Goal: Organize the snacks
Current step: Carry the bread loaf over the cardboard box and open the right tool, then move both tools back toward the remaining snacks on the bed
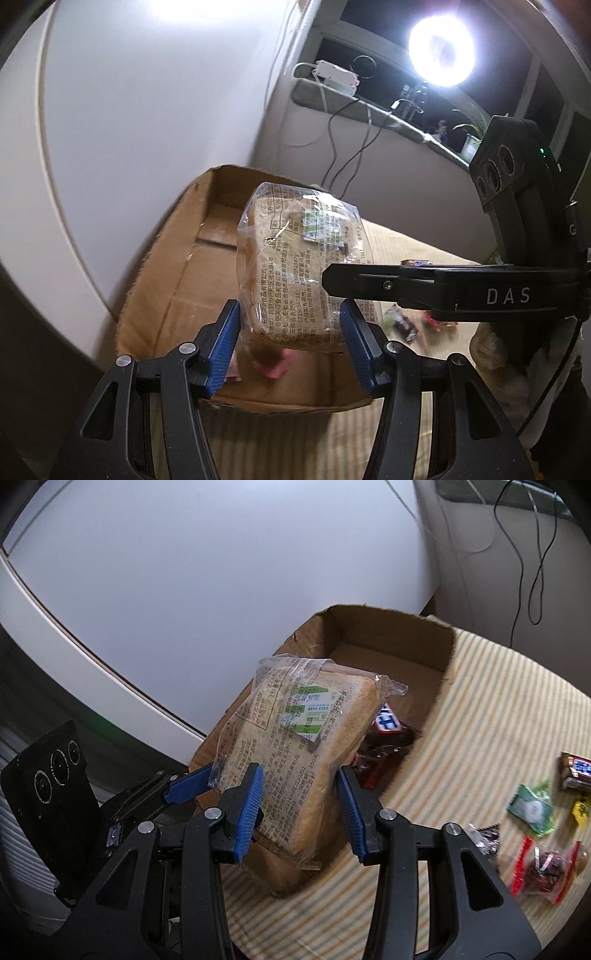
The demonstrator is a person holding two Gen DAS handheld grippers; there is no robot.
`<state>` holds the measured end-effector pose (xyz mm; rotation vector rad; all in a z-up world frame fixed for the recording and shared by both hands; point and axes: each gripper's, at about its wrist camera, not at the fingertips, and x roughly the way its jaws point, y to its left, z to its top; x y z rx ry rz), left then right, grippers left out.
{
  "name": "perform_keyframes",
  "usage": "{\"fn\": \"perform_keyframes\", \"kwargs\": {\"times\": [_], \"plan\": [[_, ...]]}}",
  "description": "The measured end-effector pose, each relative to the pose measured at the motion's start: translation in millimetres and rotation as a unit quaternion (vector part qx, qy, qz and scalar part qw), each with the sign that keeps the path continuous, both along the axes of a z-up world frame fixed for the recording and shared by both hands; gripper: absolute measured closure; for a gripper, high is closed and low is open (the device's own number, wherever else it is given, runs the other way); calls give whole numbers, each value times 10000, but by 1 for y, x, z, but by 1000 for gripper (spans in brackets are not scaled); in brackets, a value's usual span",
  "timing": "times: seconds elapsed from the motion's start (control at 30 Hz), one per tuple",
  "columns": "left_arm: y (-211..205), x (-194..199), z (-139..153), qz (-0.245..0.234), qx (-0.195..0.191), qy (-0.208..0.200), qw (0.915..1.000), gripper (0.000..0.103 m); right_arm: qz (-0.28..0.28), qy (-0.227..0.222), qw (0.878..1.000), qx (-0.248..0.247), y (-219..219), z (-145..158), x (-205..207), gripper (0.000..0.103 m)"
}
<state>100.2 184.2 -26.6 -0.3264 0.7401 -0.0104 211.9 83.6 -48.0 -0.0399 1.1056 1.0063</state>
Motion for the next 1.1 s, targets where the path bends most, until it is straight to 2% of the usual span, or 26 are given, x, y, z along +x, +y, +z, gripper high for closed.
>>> {"fn": "perform_keyframes", "kwargs": {"times": [0.23,0.5,0.57,0.63,0.8,0.9,1.1], "plan": [[8,3,-8,110,53,133,9998,49,46,85,9999,-37,12,-14,1,59],[9,7,-12,278,269,200,9991,51,-85,-93,9998,-183,13,-12,3,59],[9,6,-11,294,312,195,9989,51,-125,-178,9996,-179,10,-7,3,55],[8,4,-10,323,378,189,9986,51,-157,-264,9994,-186,6,-4,2,44],[5,0,-5,399,548,138,9976,49,-203,-493,9984,-167,-5,6,0,40],[0,-5,0,405,646,67,9971,49,-265,-649,9974,-192,-17,12,-2,29],[-19,-11,14,235,678,-143,9973,49,-493,-985,9935,-279,-50,22,0,28]]}}
